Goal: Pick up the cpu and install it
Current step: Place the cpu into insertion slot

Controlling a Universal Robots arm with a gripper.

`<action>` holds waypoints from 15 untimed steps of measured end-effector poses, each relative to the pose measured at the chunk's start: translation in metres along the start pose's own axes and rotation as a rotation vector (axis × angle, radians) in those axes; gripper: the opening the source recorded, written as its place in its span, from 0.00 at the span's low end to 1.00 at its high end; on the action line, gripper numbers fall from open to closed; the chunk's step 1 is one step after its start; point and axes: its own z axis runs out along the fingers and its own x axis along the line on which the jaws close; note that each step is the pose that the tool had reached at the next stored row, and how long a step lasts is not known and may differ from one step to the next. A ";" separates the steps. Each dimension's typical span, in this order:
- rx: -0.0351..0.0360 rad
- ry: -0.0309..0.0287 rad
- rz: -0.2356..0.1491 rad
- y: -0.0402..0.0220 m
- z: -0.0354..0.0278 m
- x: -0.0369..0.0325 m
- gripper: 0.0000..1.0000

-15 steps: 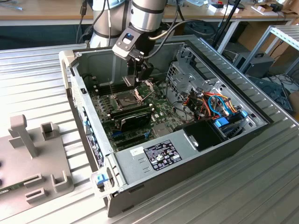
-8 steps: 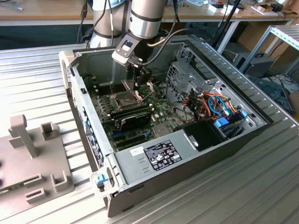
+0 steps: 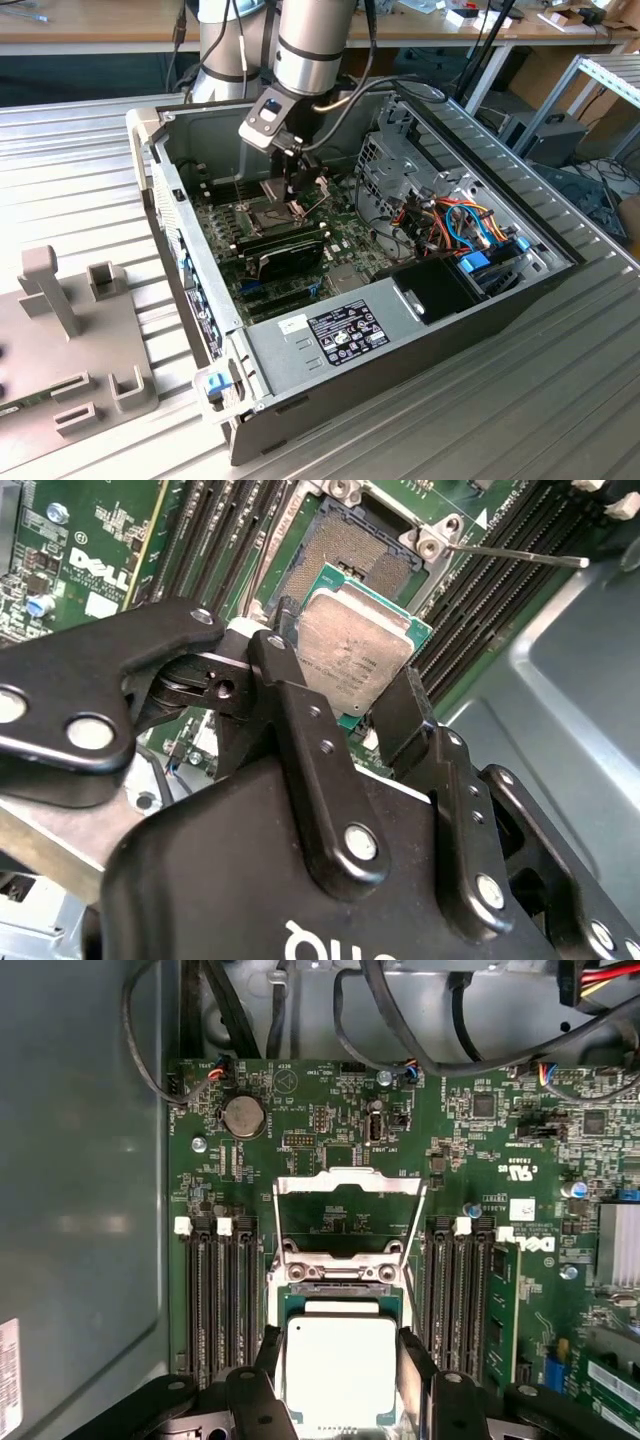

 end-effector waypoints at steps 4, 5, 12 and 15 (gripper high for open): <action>0.0000 -0.0001 -0.001 -0.0003 0.0017 0.0000 0.55; -0.0001 0.0000 -0.003 -0.0006 0.0018 0.0000 0.55; -0.0016 -0.0004 -0.029 -0.0026 0.0036 -0.0036 0.55; -0.0015 -0.0006 -0.031 -0.0060 0.0080 -0.0036 0.55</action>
